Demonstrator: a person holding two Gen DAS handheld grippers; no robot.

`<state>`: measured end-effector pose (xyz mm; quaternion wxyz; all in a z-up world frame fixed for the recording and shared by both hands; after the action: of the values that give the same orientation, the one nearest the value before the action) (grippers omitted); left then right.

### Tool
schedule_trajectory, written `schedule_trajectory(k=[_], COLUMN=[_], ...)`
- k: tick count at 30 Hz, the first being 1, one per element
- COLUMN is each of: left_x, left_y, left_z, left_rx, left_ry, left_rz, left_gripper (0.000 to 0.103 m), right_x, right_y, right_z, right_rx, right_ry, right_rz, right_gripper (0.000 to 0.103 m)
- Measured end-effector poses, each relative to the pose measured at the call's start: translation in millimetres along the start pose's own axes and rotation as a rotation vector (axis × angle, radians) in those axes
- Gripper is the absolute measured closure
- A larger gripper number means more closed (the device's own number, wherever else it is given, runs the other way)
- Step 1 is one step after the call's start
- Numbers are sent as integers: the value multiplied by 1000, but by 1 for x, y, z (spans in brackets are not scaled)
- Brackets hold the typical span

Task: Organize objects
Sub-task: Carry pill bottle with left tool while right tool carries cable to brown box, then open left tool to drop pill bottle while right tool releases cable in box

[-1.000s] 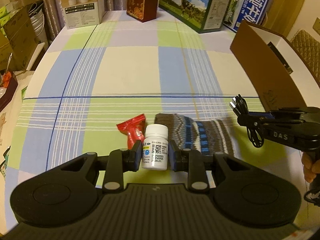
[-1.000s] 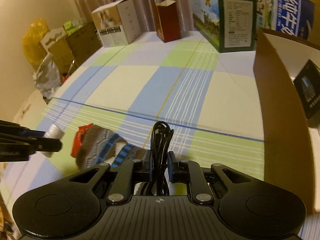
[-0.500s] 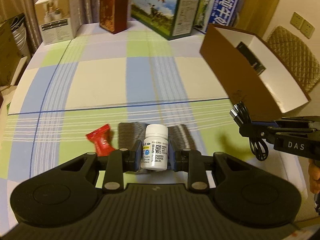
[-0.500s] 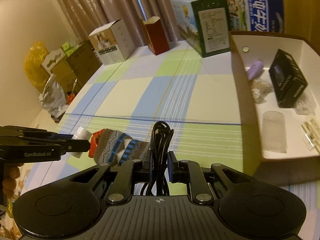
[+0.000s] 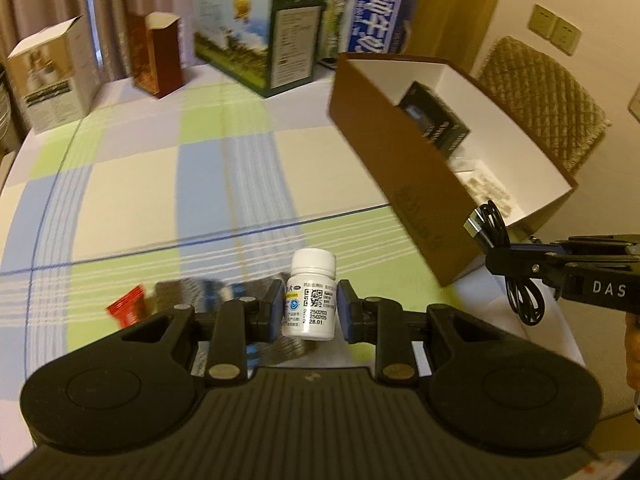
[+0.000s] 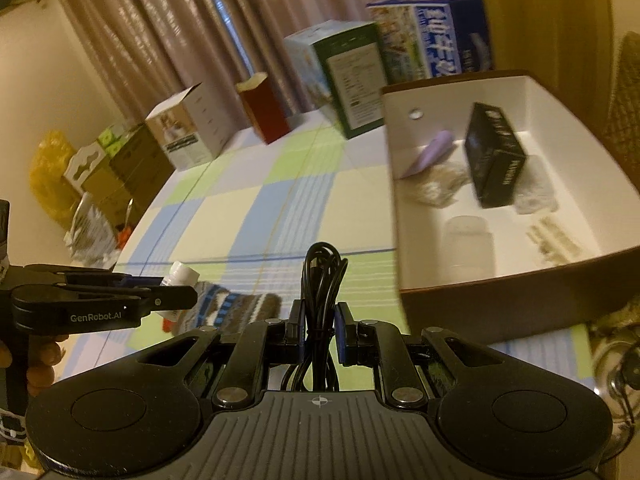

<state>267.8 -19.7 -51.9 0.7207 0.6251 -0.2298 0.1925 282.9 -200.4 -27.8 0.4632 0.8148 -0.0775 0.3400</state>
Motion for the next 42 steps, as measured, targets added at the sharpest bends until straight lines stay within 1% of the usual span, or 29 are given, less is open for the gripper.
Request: schedule_trajectory(k=[9,14,22,29,35,42], left_x=[32,55,90,111,119,123], left_y=[-15,-23,-43,-69,-94,-122], left_z=[63,97,137,159,167,170], left_rx=[-87,-131,-176,-172,-160,-139], left_ry=[-95,-140,-161,-173,-163,-158], left_rz=[27,55,74,55,15,-29], left_gripper=[80,80,80,80,80,80], right_x=[20,37,71,82,84,87], right_y=[30,40,41,22,4,-21], right_z=[38,60,96,124,144,159], right_rx=[-38,-56,-72,-81,-75,-52], right_ry=[-60,-66,-44,-26,-37,-75], right_rz=[73,103,131,88,41,-7], right_gripper=[92,92,92,92,92,92])
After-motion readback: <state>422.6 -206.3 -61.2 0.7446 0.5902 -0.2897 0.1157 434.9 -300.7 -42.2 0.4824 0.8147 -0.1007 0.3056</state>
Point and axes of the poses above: each gripper's, at about its wrist camera, not at the fingertips, and y roughly against the way its jaws point, z to its right, x to its top, the point moved 4 cm from there along -y, roughly the way its jaws point, and after that the axes turned 2 degrees about -z, right-handed, at the moved point
